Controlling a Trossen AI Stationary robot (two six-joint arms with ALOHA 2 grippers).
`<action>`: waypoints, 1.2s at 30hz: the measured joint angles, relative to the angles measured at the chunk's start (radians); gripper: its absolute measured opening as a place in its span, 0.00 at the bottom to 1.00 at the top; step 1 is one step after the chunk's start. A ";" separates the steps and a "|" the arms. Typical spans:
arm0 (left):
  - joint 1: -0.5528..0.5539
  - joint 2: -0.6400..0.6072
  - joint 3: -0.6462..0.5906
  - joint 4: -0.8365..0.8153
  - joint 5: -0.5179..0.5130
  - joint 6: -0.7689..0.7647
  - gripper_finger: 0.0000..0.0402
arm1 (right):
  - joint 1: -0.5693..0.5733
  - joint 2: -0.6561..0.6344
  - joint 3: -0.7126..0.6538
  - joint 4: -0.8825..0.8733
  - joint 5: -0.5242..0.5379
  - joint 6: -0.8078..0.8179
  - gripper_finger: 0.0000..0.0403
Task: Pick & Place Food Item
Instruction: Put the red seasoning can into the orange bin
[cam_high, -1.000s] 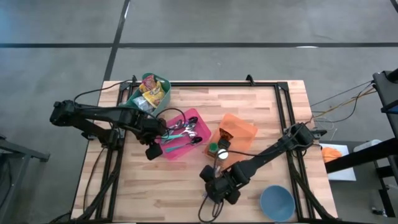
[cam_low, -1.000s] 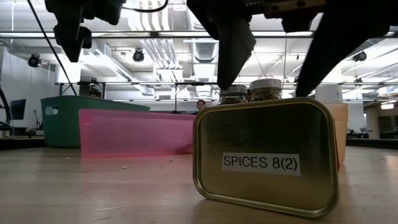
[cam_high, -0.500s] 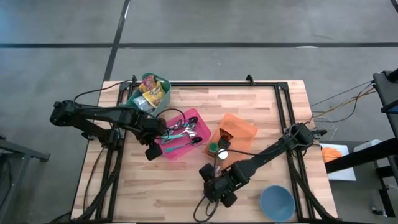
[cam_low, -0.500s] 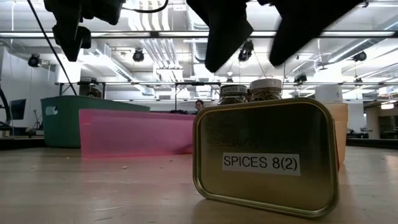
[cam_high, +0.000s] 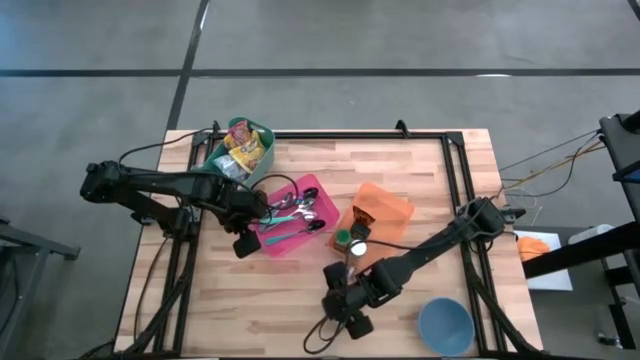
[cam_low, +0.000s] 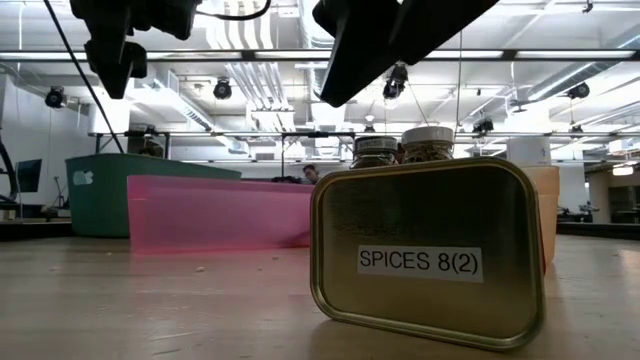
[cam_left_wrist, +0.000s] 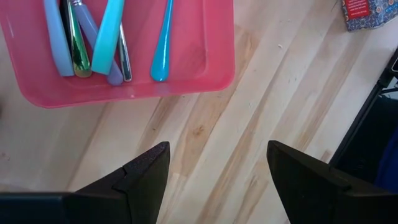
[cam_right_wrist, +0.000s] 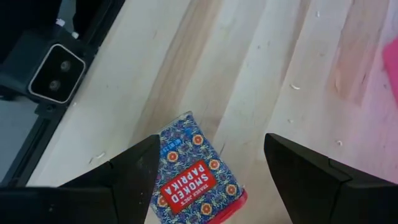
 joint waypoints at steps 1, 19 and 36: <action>0.000 0.000 0.000 0.000 0.000 0.006 0.68 | 0.000 0.000 0.000 0.001 -0.001 -0.003 0.71; 0.000 0.000 0.000 0.000 0.000 0.018 0.68 | -0.003 0.000 0.000 0.000 0.006 -0.008 0.97; 0.000 0.000 0.000 0.000 0.000 0.017 0.68 | 0.040 0.000 -0.019 -0.030 -0.004 -0.269 0.96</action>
